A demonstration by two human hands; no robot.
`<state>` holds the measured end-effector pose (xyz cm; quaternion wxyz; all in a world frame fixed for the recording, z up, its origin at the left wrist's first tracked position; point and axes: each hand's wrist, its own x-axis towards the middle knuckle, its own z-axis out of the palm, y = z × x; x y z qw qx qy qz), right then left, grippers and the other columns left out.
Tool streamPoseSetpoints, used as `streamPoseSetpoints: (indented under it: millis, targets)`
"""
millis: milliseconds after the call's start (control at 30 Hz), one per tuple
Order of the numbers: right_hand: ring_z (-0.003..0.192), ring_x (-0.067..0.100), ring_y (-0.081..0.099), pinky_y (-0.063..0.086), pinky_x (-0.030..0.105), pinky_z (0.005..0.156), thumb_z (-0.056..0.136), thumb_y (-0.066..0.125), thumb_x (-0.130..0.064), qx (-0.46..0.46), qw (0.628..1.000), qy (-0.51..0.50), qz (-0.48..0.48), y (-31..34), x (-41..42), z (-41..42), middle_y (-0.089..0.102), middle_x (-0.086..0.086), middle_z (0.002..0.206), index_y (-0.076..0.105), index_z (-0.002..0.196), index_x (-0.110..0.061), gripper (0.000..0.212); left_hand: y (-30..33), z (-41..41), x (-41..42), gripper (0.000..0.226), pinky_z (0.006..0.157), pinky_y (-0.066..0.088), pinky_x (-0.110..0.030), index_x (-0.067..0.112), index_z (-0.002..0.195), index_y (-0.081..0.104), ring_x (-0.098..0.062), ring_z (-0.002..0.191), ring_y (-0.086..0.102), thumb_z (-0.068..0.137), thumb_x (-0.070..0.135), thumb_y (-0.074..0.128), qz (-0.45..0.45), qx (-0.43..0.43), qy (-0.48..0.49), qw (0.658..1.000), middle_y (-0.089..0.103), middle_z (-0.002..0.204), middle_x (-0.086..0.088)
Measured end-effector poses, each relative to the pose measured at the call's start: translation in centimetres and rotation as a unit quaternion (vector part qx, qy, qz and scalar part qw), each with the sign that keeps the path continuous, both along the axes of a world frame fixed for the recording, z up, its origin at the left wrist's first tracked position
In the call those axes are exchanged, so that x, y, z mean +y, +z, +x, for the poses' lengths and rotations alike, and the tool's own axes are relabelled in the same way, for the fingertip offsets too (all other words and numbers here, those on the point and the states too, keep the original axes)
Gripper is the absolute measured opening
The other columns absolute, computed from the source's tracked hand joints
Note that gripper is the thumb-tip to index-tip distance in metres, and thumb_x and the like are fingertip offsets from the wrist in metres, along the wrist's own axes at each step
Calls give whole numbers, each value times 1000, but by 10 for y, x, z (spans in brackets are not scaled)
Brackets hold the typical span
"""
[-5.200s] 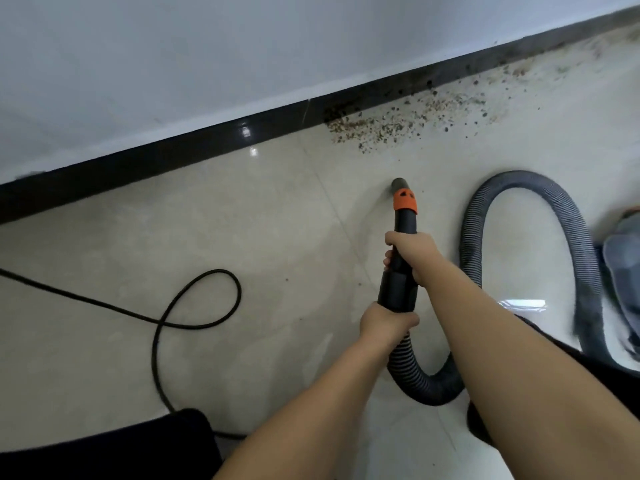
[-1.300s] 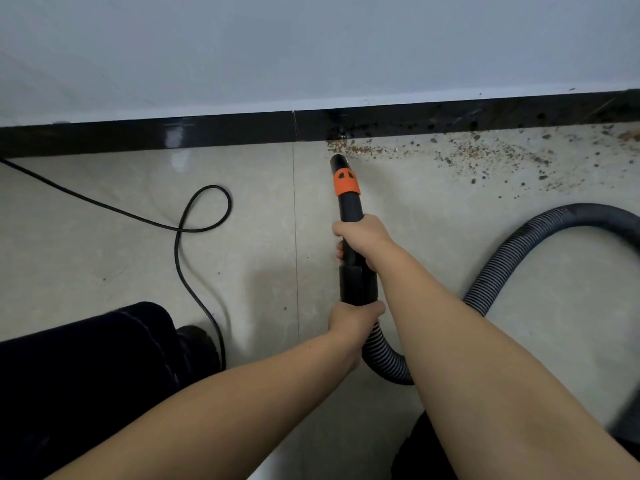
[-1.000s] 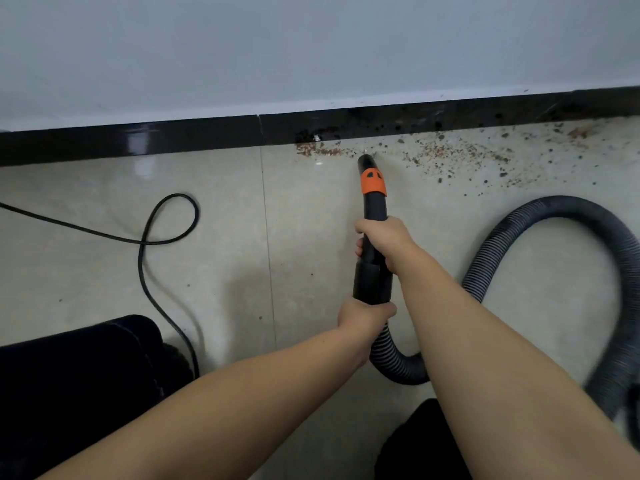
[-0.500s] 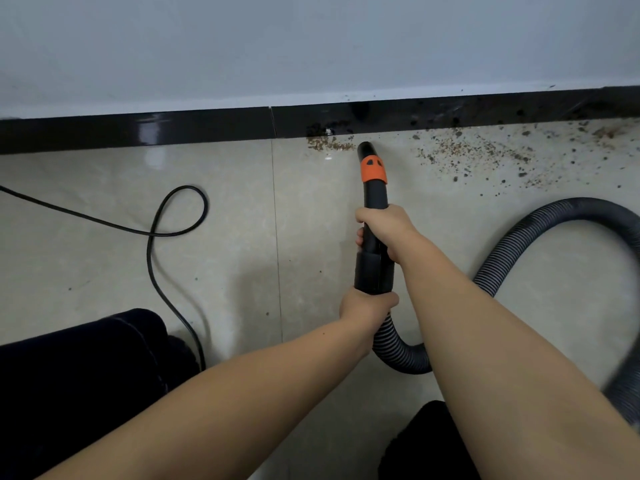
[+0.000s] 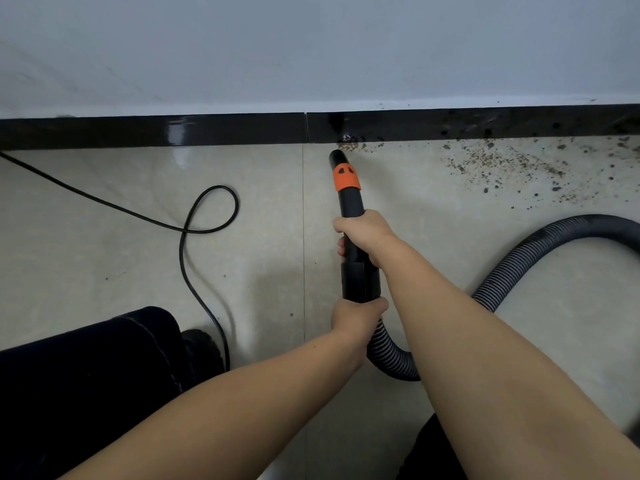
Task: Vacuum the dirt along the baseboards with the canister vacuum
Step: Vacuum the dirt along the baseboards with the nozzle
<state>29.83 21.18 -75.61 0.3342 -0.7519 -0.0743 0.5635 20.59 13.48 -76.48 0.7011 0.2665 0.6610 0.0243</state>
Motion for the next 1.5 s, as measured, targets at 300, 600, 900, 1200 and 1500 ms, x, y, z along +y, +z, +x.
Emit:
streamPoseSetpoints:
  millis: [300, 600, 900, 1200, 1500]
  targets:
    - [50, 20, 54, 50, 29, 55, 83, 55, -6, -2, 1000, -15, 7, -2, 9, -2, 54, 9, 64, 48, 97, -6, 16, -1, -3, 11, 34, 63, 48, -25, 6, 111, 62, -28, 95, 64, 78, 11, 66, 11, 11, -9, 1000, 68, 107, -16]
    - [49, 20, 53, 49, 29, 54, 83, 55, -5, -18, 993, -116, -3, 0, -12, 40, 53, 9, 63, 47, 82, -9, 10, -1, 28, 9, 37, 57, 44, -22, 3, 114, 61, -21, 79, 56, 78, 6, 67, 5, -23, -93, 995, 61, 91, -10]
    - [48, 21, 51, 48, 29, 53, 84, 55, -4, -30, 983, -183, 1, -1, -21, 71, 52, 9, 59, 47, 80, -7, 10, -3, 52, 12, 34, 62, 42, -24, 5, 111, 60, -23, 78, 53, 78, 5, 63, 26, -32, -154, 987, 57, 81, -7]
    - [48, 20, 51, 48, 26, 50, 85, 55, -4, -25, 986, -163, 4, 0, -16, 77, 52, 9, 61, 46, 80, -9, 11, -8, 59, 15, 35, 70, 44, -28, 5, 113, 59, -23, 81, 54, 79, 5, 63, 30, -35, -146, 988, 57, 88, -9]
    - [48, 20, 53, 47, 27, 51, 84, 56, -6, -31, 998, -62, -7, -2, 1, 39, 53, 9, 63, 47, 94, -5, 13, -10, 35, 9, 36, 60, 45, -24, 6, 111, 62, -21, 78, 57, 76, 9, 68, 12, -10, -57, 998, 62, 89, -7]
